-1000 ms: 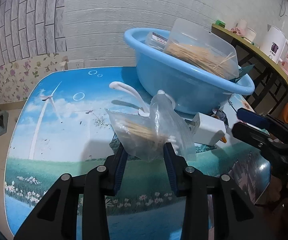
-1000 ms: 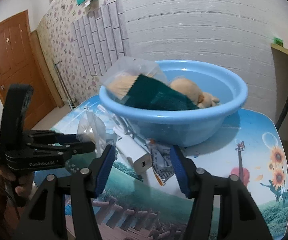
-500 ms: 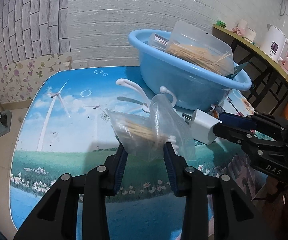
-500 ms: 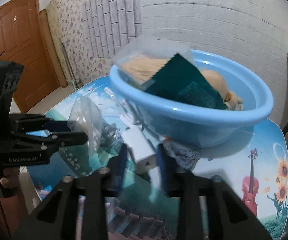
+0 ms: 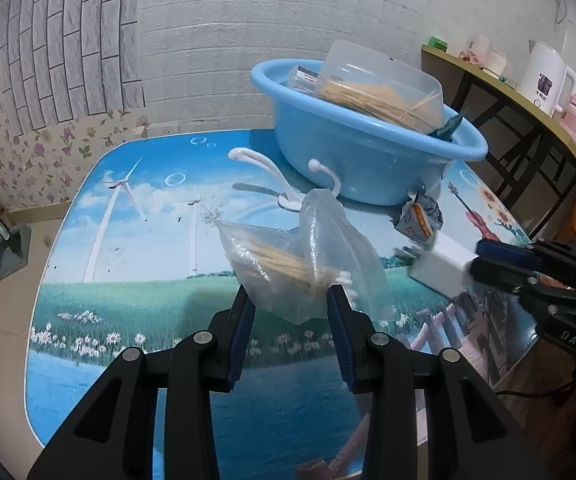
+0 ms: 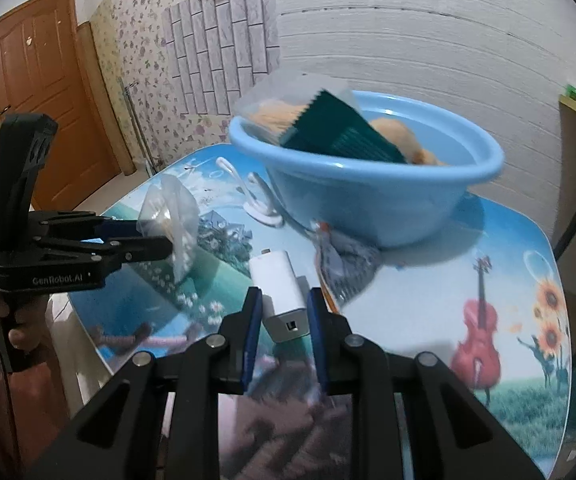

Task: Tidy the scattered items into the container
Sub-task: 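Close right tool on the white USB charger and lift it while left tool holds the swab bag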

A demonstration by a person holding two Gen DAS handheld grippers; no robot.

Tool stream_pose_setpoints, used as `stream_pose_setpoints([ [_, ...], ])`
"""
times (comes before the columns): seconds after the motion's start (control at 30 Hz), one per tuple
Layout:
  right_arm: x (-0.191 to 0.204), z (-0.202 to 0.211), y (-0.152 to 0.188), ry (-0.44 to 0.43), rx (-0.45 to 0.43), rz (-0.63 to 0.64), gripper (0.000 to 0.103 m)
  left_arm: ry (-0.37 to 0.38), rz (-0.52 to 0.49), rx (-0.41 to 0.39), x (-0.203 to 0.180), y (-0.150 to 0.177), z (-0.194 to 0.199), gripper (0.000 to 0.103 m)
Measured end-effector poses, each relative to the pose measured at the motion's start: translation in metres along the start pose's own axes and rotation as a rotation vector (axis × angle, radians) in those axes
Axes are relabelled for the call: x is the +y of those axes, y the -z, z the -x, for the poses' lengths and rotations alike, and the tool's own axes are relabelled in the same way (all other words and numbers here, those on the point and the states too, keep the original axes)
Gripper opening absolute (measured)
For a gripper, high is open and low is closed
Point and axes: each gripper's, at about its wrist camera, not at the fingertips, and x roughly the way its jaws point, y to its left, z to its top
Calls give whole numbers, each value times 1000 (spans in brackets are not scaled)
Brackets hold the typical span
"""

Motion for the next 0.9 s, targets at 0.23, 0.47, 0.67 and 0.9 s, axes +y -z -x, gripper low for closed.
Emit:
stream_pose_setpoints([
  [0.23, -8, 20, 13, 47, 1, -19, 17, -11, -15, 14, -5, 6, 3, 36],
  [0.47, -16, 28, 26, 58, 7, -35, 17, -24, -16, 32, -6, 8, 0, 36],
  [0.67, -14, 26, 22, 66, 9, -52, 19, -65, -22, 33, -7, 7, 0, 38],
  [0.9, -10, 16, 22, 65, 30, -58, 30, -106, 5, 27, 0, 6, 0, 70],
])
